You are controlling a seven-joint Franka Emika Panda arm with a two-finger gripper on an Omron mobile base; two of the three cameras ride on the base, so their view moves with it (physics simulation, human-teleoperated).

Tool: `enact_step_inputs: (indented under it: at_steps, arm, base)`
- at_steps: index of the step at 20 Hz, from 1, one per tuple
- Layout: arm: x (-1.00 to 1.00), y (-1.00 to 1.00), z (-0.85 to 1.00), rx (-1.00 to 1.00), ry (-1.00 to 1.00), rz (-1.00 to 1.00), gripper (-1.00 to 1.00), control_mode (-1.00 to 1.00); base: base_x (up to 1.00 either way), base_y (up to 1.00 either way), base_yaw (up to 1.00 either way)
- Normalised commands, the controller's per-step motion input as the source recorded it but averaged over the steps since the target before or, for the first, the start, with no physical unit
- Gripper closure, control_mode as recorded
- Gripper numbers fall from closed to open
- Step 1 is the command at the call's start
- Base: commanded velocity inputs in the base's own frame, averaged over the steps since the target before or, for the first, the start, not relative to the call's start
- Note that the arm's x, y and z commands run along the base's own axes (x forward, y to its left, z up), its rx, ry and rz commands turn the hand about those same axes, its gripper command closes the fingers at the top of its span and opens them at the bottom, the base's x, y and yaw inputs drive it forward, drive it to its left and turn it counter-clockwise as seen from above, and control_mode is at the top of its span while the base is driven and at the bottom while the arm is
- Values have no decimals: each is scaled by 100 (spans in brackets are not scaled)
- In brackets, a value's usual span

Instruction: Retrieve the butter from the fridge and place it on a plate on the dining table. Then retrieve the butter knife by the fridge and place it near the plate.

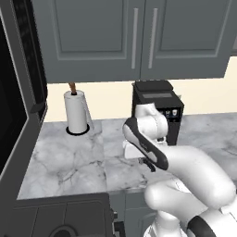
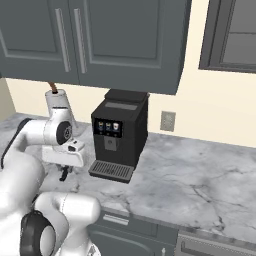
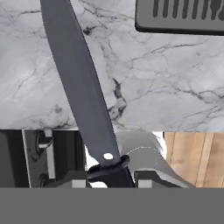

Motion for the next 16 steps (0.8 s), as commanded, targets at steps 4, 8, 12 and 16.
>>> enact_step_inputs:
  at_steps: [4,8,12,16]
  arm:
    - [-71,-21,55,-16,-11,0,100,-100]
    - [-60,-38,75,-1,-6,-2,100,-100]
    - [-40,-63,82,10,0,-15,100,-100]
    - [-29,-71,70,10,0,-19,100,-100]
  base:
    - [0,0,0]
    - [0,0,0]
    - [0,0,0]
    - [0,0,0]
